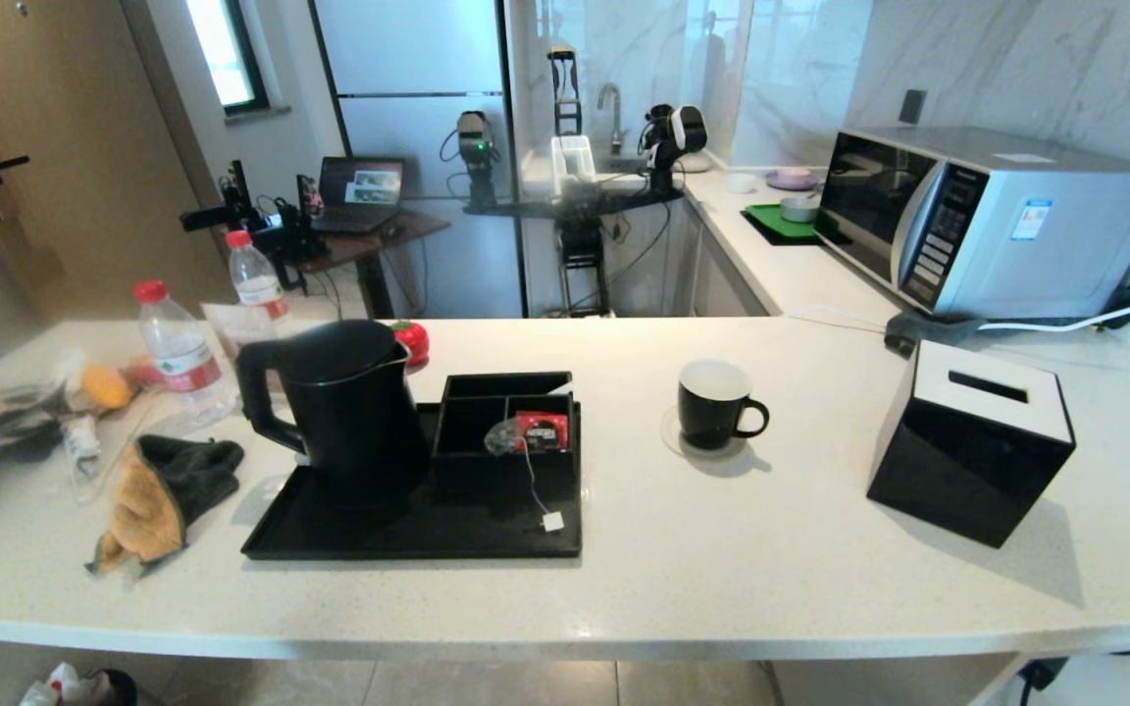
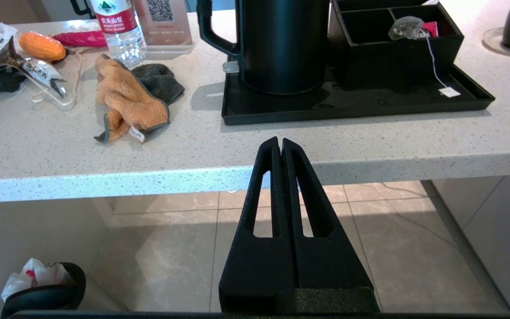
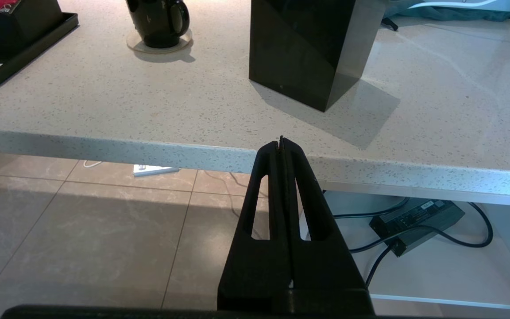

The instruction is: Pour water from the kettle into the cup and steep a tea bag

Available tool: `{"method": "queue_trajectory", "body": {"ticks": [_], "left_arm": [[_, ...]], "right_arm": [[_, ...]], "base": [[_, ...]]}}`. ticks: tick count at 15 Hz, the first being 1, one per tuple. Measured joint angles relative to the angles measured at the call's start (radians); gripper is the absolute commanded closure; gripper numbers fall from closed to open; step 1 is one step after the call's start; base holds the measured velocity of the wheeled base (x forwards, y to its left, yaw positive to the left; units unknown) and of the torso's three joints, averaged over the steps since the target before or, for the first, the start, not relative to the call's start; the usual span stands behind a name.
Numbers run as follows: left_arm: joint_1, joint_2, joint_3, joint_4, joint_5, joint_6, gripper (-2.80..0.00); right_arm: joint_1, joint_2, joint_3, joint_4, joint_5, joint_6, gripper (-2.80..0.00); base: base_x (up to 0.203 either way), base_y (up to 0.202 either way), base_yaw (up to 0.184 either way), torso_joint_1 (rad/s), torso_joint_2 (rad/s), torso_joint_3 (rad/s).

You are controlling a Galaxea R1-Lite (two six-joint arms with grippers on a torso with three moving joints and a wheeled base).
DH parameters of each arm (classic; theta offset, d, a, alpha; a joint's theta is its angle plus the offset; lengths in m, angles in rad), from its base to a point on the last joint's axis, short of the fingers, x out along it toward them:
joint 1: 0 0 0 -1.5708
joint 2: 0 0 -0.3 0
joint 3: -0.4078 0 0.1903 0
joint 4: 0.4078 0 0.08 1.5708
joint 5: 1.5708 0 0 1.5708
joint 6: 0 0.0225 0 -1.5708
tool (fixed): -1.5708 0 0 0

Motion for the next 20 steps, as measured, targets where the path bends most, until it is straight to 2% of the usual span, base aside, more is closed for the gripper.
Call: {"method": "queue_trajectory", "body": {"ticks": [17,20], "left_arm": [[0.000,0.000,0.000,0.004,-0.001,0.001,0.00],[0.000,0.007,-0.067,0.060,-0.002,0.003,0.00]], "right_arm": [[0.000,0.000,0.001,0.000,0.000,0.000,0.00],[0.000,0.000,0.001,0.000,0.000,0.000,0.00]], "base": [[0.000,0.000,0.000,0.000,0.00,0.000],[0.000,0.000,0.000,0.000,0.00,0.000]]}}
